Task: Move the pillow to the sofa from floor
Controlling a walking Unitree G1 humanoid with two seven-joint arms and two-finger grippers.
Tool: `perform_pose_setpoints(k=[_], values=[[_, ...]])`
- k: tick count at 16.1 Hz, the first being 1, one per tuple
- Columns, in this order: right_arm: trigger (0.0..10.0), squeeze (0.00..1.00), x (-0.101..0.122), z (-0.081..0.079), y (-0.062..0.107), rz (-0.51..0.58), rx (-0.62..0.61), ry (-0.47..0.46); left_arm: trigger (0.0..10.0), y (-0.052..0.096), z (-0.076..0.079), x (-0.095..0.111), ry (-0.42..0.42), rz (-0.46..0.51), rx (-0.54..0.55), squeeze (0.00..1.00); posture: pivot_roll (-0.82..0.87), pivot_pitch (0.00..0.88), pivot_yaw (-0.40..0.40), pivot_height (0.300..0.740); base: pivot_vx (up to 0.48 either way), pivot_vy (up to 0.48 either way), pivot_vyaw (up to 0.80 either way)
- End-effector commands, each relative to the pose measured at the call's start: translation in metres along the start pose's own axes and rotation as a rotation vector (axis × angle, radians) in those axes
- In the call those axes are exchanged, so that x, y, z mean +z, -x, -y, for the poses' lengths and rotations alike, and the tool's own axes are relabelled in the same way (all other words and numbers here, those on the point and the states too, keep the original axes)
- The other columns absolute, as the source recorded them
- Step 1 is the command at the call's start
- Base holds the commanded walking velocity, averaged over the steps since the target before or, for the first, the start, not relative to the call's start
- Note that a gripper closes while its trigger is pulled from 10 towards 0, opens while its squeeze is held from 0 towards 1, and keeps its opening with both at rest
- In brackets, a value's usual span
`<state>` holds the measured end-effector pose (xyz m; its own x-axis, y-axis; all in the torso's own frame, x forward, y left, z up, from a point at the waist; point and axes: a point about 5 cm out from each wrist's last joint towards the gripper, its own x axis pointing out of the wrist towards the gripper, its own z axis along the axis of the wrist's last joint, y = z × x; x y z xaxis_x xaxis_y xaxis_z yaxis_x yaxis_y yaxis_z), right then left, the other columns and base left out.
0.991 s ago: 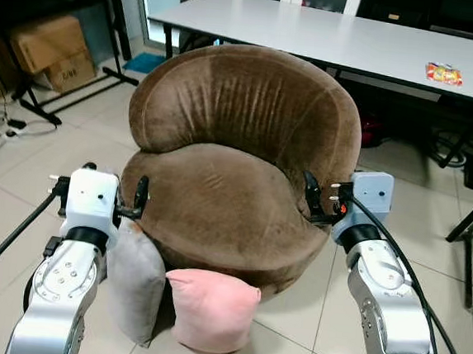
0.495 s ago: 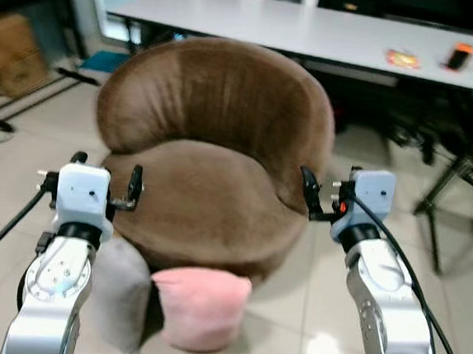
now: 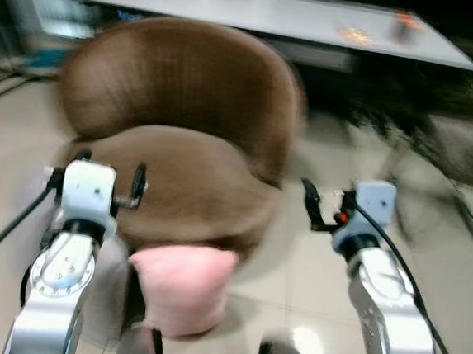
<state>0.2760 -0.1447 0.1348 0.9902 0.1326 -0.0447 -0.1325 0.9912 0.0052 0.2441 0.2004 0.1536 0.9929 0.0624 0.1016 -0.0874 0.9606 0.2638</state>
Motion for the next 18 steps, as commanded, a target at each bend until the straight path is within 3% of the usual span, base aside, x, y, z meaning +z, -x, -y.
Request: perform_pose_setpoints(k=[1,18], values=[[10.0,0.00,-0.0025,-0.0030,0.0002,-0.020,0.013,-0.004,10.0,0.0016,0.0016,-0.0069,-0.001,-0.034,-0.007,0.00,-0.05,0.000,0.001,0.635,0.000,0.000,0.00],[10.0,0.00,-0.0020,0.0032,-0.0068,-0.035,-0.023,0.024,10.0,-0.0030,-0.0006,-0.0075,0.023,-0.035,-0.004,0.00,-0.05,0.000,-0.004,0.635,0.030,0.000,0.00]])
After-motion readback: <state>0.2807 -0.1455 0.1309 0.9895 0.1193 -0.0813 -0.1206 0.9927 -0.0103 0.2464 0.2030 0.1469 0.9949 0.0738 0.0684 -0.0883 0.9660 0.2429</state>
